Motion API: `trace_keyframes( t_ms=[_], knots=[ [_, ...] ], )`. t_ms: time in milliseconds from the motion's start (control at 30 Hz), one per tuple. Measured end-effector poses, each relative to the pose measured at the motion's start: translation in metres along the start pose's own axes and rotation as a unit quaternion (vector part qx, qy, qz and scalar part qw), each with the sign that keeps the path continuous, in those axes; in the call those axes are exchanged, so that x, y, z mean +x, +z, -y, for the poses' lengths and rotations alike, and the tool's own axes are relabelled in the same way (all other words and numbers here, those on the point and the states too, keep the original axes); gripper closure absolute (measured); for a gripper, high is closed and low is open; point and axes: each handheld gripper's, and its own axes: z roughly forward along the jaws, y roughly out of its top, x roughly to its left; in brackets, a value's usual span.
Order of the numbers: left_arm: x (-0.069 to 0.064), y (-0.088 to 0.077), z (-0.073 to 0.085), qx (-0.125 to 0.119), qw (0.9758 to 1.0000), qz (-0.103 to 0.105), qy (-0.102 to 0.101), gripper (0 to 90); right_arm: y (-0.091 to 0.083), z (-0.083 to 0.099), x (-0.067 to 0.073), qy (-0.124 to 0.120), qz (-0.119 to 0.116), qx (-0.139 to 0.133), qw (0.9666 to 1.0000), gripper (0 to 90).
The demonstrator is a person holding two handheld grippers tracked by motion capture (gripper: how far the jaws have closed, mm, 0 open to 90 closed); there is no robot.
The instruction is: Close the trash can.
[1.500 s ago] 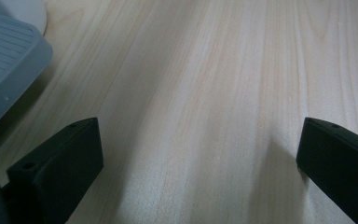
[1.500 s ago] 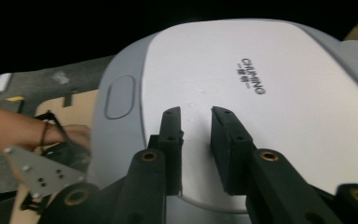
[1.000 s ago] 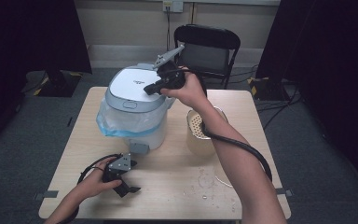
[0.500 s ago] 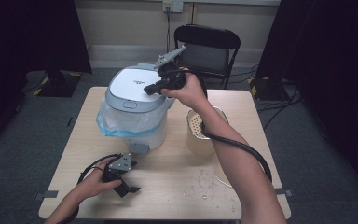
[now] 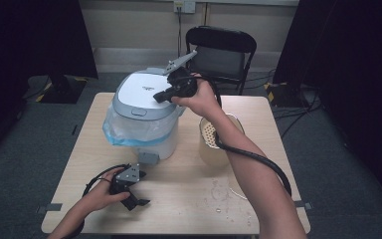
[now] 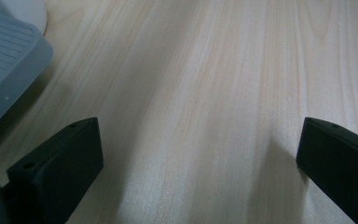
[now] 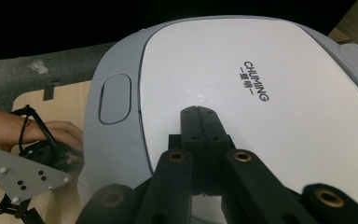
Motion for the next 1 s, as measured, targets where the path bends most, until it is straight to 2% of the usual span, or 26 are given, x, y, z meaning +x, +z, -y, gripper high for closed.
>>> trace_keyframes(
  t_ms=[233, 267, 400, 500, 533, 667, 700, 767, 800, 900, 933, 1000],
  knots=[
    [0.0, 0.0, 0.0, -0.001, 1.0, -0.001, -0.001, 0.0, 0.0, -0.002, 0.0, 0.006, 0.002, 0.009, 0.9999, 90.0],
    [0.0, 0.0, 0.0, -0.001, 1.0, -0.001, -0.001, 0.0, 0.0, -0.002, 0.001, 0.001, 0.003, 0.008, 1.0, 90.0],
    [-0.001, 0.001, 0.0, -0.004, 1.0, -0.001, -0.003, 0.0, 0.0, 0.0, 0.0, 0.01, 0.0, 0.001, 1.0, 90.0],
    [-0.001, 0.0, 0.0, -0.003, 1.0, -0.001, -0.002, 0.0, 0.0, 0.001, 0.002, -0.001, 0.006, -0.001, 1.0, 90.0],
    [-0.001, 0.0, 0.0, -0.002, 1.0, -0.001, -0.002, 0.0, -0.001, 0.0, 0.002, 0.0, 0.001, 0.0, 1.0, 90.0],
    [0.0, 0.0, 0.0, -0.001, 1.0, -0.001, -0.002, 0.0, -0.002, 0.001, 0.005, 0.001, 0.007, -0.002, 1.0, 90.0],
    [-0.001, 0.0, 0.0, -0.003, 1.0, -0.001, -0.002, 0.0, -0.002, 0.002, 0.005, 0.004, 0.015, -0.006, 0.9999, 87.0],
    [-0.001, 0.0, 0.0, -0.003, 1.0, -0.001, -0.002, 0.0, -0.003, 0.005, 0.005, 0.013, 0.01, -0.012, 0.9998, 80.4],
    [0.0, 0.0, 0.0, -0.001, 1.0, -0.001, -0.002, 0.0, -0.004, 0.006, 0.004, 0.017, 0.014, -0.015, 0.9996, 76.2],
    [0.0, 0.0, 0.0, -0.001, 1.0, -0.001, -0.001, 0.0, -0.01, 0.01, 0.0, 0.039, 0.028, -0.019, 0.9987, 57.4],
    [0.0, 0.0, 0.0, -0.001, 1.0, -0.001, -0.001, 0.0, -0.012, 0.011, -0.001, 0.042, 0.027, -0.018, 0.9986, 56.5],
    [0.0, 0.0, 0.0, -0.001, 1.0, -0.003, 0.001, 0.0, -0.016, 0.015, -0.001, 0.032, 0.032, -0.014, 0.9989, 44.3]
  ],
)
